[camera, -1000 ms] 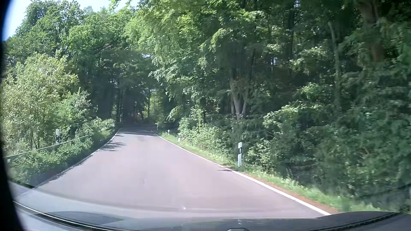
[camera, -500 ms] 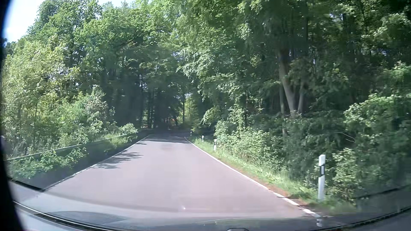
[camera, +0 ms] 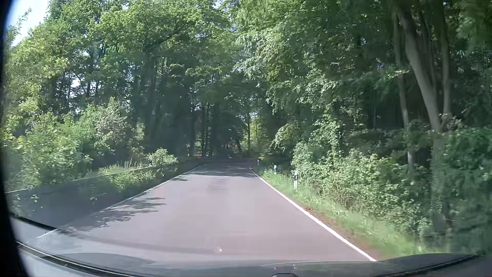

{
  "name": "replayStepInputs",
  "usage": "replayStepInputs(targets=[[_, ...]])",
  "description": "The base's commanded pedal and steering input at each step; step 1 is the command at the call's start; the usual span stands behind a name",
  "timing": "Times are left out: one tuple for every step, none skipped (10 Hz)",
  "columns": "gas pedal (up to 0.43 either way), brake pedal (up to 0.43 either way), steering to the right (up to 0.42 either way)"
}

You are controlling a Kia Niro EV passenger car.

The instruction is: Follow the waypoints while adhering to traffic rules and regulations

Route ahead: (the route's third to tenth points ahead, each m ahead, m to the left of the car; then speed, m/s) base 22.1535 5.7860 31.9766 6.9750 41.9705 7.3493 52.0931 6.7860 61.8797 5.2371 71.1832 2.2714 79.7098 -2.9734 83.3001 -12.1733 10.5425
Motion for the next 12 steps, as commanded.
replayStepInputs(targets=[[0.248, 0.0, -0.058], [0.248, 0.0, -0.058], [0.248, 0.0, -0.054], [0.248, 0.0, -0.045], [0.248, 0.0, -0.038], [0.248, 0.0, -0.023], [0.248, 0.0, -0.013], [0.248, 0.0, -0.011], [0.24, 0.0, -0.01], [0.24, 0.0, -0.009], [0.24, 0.0, -0.008], [0.24, 0.0, -0.007]])
